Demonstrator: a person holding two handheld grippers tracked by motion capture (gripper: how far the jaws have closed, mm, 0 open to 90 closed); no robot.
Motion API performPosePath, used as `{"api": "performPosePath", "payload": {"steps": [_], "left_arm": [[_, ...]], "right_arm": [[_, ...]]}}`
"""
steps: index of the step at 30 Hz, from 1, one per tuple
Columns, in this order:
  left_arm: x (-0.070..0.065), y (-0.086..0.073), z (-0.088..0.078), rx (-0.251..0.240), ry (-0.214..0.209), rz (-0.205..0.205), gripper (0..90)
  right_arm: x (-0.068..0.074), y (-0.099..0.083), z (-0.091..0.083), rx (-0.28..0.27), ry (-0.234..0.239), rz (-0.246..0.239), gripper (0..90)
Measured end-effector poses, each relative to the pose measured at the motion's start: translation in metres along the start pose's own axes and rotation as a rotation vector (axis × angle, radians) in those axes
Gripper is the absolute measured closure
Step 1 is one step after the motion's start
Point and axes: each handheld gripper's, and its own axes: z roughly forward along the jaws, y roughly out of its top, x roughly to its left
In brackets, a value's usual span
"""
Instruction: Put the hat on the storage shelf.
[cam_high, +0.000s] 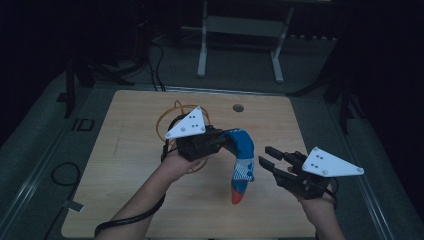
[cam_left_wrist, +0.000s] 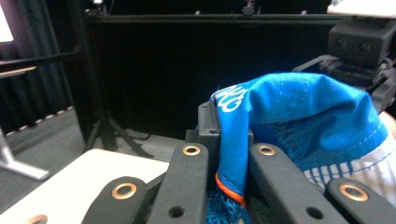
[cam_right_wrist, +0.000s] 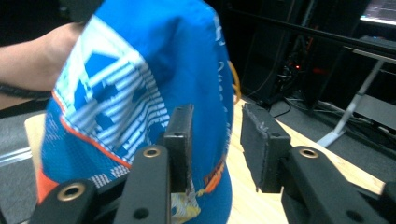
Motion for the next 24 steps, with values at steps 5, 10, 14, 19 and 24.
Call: {"api": "performPosePath", "payload": {"steps": [5, 10, 14, 19, 24], "left_arm": [[-0.002, -0.001, -0.002, -0.004, -0.066, 0.021, 89.1], [-0.005, 0.000, -0.001, -0.002, -0.083, 0.033, 89.0], [-0.005, 0.000, 0.000, 0.007, -0.090, 0.034, 89.0], [-0.005, -0.001, 0.002, 0.005, -0.097, 0.031, 88.9], [-0.005, -0.002, 0.002, 0.004, -0.096, 0.022, 88.9]], "right_arm": [[0.007, 0.000, 0.002, 0.000, 0.026, -0.011, 59.4], [0.011, 0.000, 0.007, 0.006, 0.074, -0.021, 56.6], [0.015, 0.001, 0.010, 0.012, 0.085, -0.051, 56.5], [0.018, 0.001, 0.014, 0.013, 0.115, -0.066, 63.2], [0.018, 0.002, 0.011, -0.007, 0.096, -0.066, 89.3]]}}
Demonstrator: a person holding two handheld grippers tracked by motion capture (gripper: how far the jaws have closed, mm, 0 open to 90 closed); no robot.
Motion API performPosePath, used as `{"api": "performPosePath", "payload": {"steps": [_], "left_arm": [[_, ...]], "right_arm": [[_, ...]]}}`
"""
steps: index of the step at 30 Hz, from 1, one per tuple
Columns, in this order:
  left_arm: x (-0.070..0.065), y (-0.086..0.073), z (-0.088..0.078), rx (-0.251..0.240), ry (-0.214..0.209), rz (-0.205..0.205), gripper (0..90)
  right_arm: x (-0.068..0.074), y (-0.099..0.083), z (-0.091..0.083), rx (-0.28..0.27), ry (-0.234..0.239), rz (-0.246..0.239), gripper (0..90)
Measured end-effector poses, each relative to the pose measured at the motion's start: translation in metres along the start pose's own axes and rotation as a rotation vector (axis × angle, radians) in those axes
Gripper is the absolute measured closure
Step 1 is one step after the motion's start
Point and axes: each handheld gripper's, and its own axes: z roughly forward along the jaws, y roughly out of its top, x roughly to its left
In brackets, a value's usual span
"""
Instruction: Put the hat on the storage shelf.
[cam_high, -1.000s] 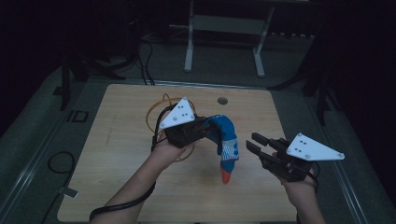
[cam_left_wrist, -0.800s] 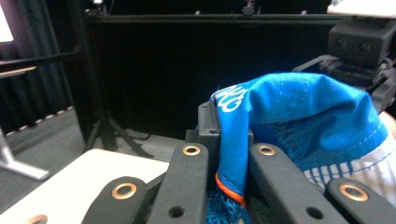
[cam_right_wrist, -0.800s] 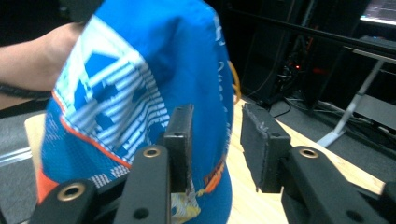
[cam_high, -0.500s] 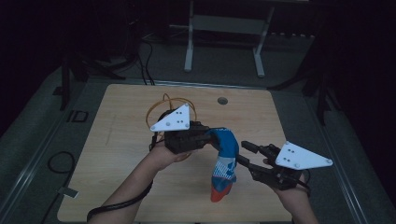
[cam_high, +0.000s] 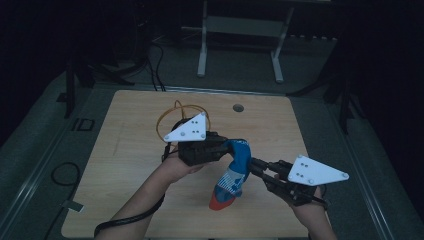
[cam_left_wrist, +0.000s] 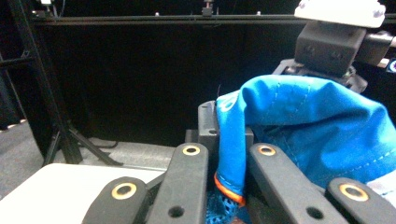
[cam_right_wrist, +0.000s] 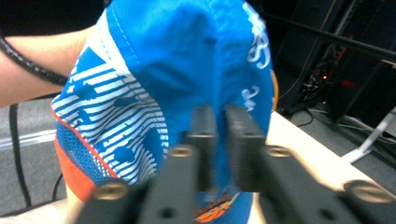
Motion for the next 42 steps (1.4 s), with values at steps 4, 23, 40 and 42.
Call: {"api": "performPosePath", "payload": {"steps": [4, 23, 40, 42], "left_arm": [[0.000, 0.000, -0.001, 0.006, 0.001, 0.002, 88.9], [-0.002, -0.001, -0.018, 0.052, 0.078, 0.002, 59.0], [-0.012, -0.018, -0.085, 0.003, 0.264, -0.017, 38.8], [-0.015, -0.027, -0.093, 0.023, 0.308, -0.018, 36.7]], "right_arm": [[0.001, 0.001, -0.004, -0.006, -0.029, -0.022, 90.0], [-0.011, 0.011, -0.021, -0.038, -0.076, 0.000, 90.0], [-0.021, 0.022, -0.017, -0.055, -0.100, 0.014, 90.0], [-0.023, 0.026, -0.015, -0.060, -0.108, 0.015, 90.0]]}}
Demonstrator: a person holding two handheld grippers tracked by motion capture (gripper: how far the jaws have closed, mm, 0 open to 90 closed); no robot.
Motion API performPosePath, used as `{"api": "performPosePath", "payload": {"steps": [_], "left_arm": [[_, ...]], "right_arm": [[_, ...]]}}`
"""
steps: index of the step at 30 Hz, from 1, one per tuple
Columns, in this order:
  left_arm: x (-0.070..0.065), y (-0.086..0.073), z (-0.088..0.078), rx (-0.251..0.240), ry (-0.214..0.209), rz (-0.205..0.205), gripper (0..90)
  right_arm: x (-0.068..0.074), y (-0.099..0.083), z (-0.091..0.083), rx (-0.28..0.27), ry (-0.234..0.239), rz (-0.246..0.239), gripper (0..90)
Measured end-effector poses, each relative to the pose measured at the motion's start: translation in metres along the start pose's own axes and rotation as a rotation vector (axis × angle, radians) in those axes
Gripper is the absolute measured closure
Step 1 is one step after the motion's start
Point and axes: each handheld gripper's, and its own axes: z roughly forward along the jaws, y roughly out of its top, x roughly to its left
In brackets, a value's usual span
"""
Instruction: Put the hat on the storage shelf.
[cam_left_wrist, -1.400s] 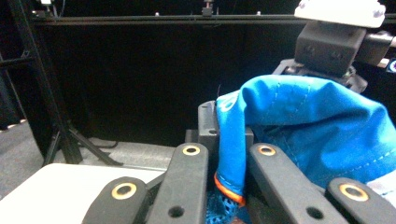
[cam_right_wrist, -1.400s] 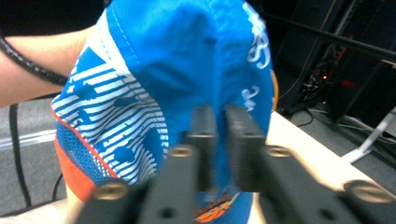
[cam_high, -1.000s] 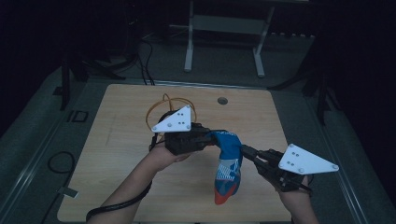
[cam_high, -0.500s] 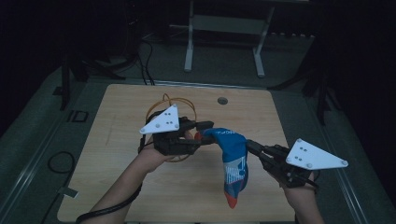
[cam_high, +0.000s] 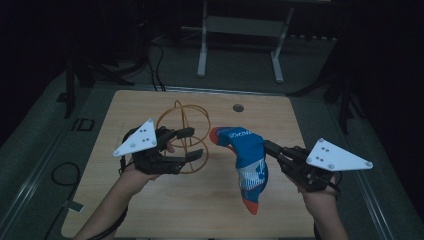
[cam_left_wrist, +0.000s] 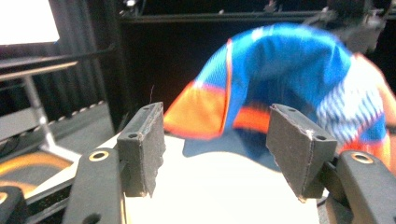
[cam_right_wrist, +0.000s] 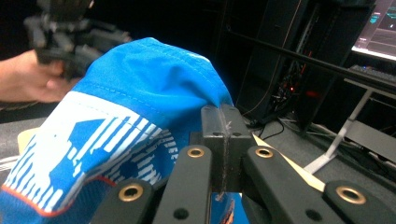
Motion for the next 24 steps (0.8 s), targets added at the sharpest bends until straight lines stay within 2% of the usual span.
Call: {"api": "performPosePath", "payload": {"steps": [5, 6, 7, 9, 12, 16, 18, 20, 24], "left_arm": [[-0.001, -0.025, -0.020, 0.037, 0.086, -0.011, 23.4], [-0.002, -0.030, -0.023, 0.043, 0.107, -0.002, 22.6], [-0.003, -0.034, -0.026, 0.049, 0.120, 0.007, 16.3], [-0.005, -0.043, -0.034, 0.057, 0.156, 0.006, 12.2], [-0.006, -0.056, -0.045, 0.070, 0.208, -0.016, 2.2], [-0.006, -0.079, -0.062, 0.075, 0.291, -0.051, 1.3], [-0.008, -0.093, -0.070, 0.078, 0.345, -0.053, 1.4], [-0.010, -0.107, -0.077, 0.089, 0.368, -0.086, 1.4], [-0.017, -0.134, -0.088, 0.098, 0.427, -0.112, 1.4]], "right_arm": [[-0.004, 0.011, 0.006, -0.011, -0.015, -0.013, 90.0], [-0.005, 0.013, 0.008, -0.010, -0.020, -0.020, 90.0], [-0.006, 0.016, 0.010, -0.009, -0.022, -0.022, 90.0], [-0.008, 0.020, 0.015, -0.008, -0.026, -0.026, 90.0], [-0.010, 0.027, 0.022, -0.009, -0.026, -0.032, 90.0], [-0.014, 0.036, 0.034, -0.011, -0.032, -0.034, 90.0], [-0.016, 0.042, 0.042, -0.013, -0.031, -0.031, 90.0], [-0.019, 0.048, 0.051, -0.010, -0.040, -0.038, 90.0], [-0.023, 0.058, 0.072, 0.000, -0.036, -0.028, 90.0]]}}
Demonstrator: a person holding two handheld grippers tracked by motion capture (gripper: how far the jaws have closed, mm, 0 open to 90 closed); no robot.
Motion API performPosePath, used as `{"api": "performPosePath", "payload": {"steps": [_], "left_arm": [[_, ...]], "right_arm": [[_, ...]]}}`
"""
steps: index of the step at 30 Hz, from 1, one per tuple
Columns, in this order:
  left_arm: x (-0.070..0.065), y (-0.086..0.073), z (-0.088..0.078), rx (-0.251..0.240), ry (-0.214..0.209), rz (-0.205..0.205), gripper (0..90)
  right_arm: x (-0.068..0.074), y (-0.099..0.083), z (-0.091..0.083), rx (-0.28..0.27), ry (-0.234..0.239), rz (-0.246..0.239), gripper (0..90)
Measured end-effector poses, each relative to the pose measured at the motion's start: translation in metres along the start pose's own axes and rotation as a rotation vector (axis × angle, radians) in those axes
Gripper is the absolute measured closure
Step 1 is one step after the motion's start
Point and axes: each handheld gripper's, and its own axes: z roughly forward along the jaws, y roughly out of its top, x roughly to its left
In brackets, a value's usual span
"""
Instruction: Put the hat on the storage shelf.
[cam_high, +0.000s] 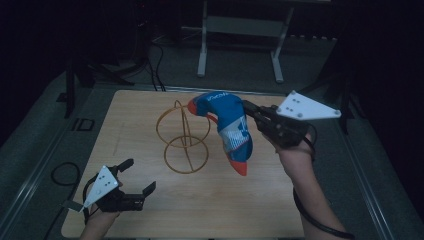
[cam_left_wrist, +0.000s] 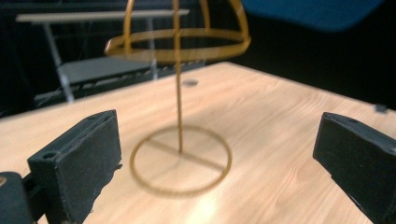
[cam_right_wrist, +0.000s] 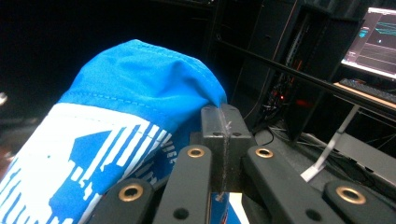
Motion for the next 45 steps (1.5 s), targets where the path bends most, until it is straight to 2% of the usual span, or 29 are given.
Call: {"api": "performPosePath", "payload": {"steps": [5, 8, 10, 12, 17, 24, 28, 33, 35, 45], "left_arm": [[-0.001, -0.027, -0.001, 0.021, 0.081, -0.015, 1.4], [0.002, -0.037, -0.001, 0.014, 0.104, -0.062, 1.5], [0.003, -0.041, -0.002, -0.010, 0.127, -0.087, 1.5], [0.005, -0.043, -0.004, -0.020, 0.138, -0.100, 1.5], [0.007, -0.042, -0.007, -0.037, 0.150, -0.099, 1.5], [0.007, -0.044, -0.008, -0.041, 0.153, -0.092, 1.5], [0.007, -0.045, -0.009, -0.048, 0.157, -0.093, 1.5], [0.006, -0.047, -0.009, -0.042, 0.152, -0.093, 1.5], [0.005, -0.047, -0.008, -0.034, 0.149, -0.080, 1.5], [0.006, -0.048, -0.008, -0.033, 0.146, -0.085, 1.5]], "right_arm": [[0.002, 0.011, 0.031, 0.024, 0.003, -0.004, 90.0], [0.005, 0.016, 0.052, 0.042, -0.001, -0.016, 90.0], [0.006, 0.019, 0.064, 0.050, 0.011, -0.007, 90.0], [0.009, 0.024, 0.080, 0.062, 0.016, -0.009, 90.0], [0.023, 0.029, 0.112, 0.088, 0.054, -0.015, 90.0], [0.037, 0.022, 0.145, 0.132, 0.100, -0.009, 90.0], [0.039, 0.016, 0.158, 0.161, 0.113, -0.003, 90.0], [0.038, 0.007, 0.168, 0.184, 0.106, 0.004, 90.0], [0.038, 0.002, 0.169, 0.197, 0.107, 0.006, 90.0], [0.026, -0.024, 0.169, 0.253, 0.091, 0.034, 90.0]]}}
